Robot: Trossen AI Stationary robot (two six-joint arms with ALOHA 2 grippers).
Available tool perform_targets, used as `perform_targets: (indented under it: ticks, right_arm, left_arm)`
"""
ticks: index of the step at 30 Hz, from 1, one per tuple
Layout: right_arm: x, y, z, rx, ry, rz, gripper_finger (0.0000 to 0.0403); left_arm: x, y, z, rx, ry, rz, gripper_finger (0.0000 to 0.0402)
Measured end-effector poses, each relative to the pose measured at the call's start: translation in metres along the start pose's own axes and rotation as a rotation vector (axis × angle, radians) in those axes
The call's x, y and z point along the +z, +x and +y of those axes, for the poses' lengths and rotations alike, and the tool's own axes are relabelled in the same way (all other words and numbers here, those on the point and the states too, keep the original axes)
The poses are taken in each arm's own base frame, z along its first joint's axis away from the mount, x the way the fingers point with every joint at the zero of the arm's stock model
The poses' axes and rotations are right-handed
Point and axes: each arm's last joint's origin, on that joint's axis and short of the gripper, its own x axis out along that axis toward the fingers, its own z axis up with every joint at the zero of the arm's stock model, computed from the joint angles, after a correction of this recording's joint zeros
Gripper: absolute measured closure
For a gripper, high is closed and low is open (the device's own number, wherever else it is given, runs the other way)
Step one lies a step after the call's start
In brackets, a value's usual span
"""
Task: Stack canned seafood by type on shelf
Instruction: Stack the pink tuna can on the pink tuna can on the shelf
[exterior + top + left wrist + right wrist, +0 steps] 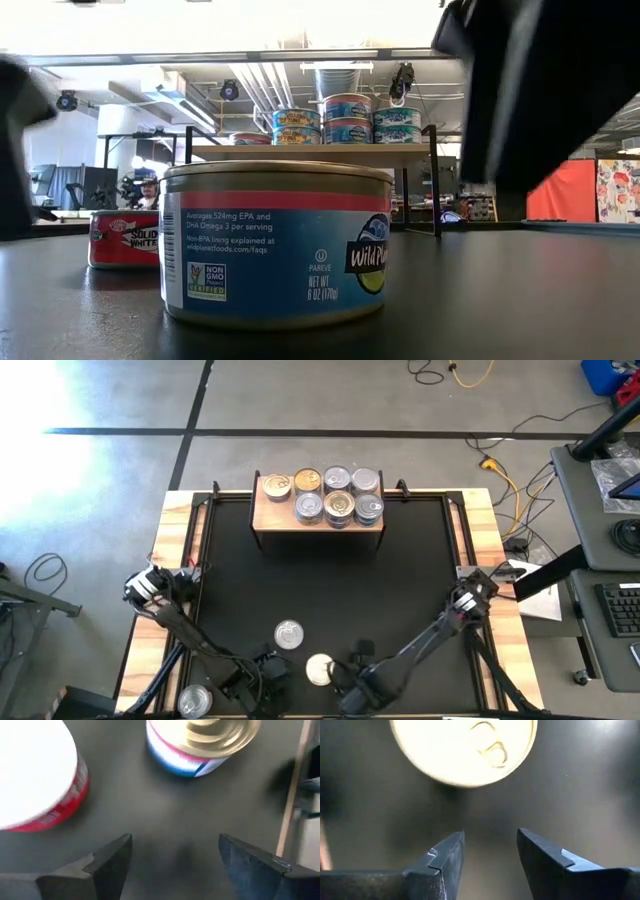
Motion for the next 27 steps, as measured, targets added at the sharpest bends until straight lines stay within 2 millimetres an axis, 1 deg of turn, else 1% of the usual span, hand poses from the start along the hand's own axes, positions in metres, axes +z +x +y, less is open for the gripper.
perform_targets:
  ticks: [3, 4, 6, 8, 10, 12, 15, 20, 22, 24, 27]
  right_arm:
    - [0.004, 0.014, -0.001, -0.015, 0.067, 0.003, 0.0233]
    - [0.004, 0.016, 0.0, -0.013, 0.072, 0.001, 0.0235]
    - [0.006, 0.021, 0.006, 0.001, 0.07, -0.003, 0.0238]
    - [0.01, 0.023, 0.012, 0.028, 0.065, -0.027, 0.0241]
    - [0.017, 0.019, 0.017, 0.074, 0.075, -0.08, 0.0243]
    - [0.026, 0.016, 0.02, 0.126, 0.081, -0.148, 0.0243]
    - [0.035, 0.014, 0.021, 0.175, 0.071, -0.208, 0.0238]
    - [0.037, 0.001, 0.021, 0.176, 0.02, -0.208, 0.0226]
    - [0.035, -0.004, 0.019, 0.154, 0.01, -0.18, 0.0222]
    - [0.03, -0.005, 0.017, 0.123, -0.01, -0.142, 0.0217]
    - [0.024, -0.006, 0.016, 0.092, -0.036, -0.098, 0.0211]
  left_arm:
    - [-0.011, 0.018, -0.001, 0.007, -0.02, -0.003, 0.012]
    - [-0.012, 0.021, -0.002, 0.008, -0.022, -0.011, 0.012]
    - [-0.011, 0.026, -0.011, -0.002, -0.027, -0.026, 0.012]
    - [-0.01, 0.029, -0.016, 0.02, 0.0, -0.034, 0.012]
    - [-0.008, 0.033, -0.021, 0.032, 0.019, -0.062, 0.0122]
    - [-0.004, 0.036, -0.022, 0.042, 0.046, -0.082, 0.0124]
    - [0.0, 0.039, -0.017, 0.056, 0.089, -0.073, 0.0125]
    - [0.001, 0.03, -0.008, 0.066, 0.171, 0.022, 0.0118]
    - [-0.006, 0.022, -0.008, 0.066, 0.2, 0.056, 0.0113]
    - [-0.017, 0.015, -0.014, 0.036, 0.22, 0.065, 0.0109]
    - [-0.031, 0.008, -0.02, -0.002, 0.179, 0.063, 0.0101]
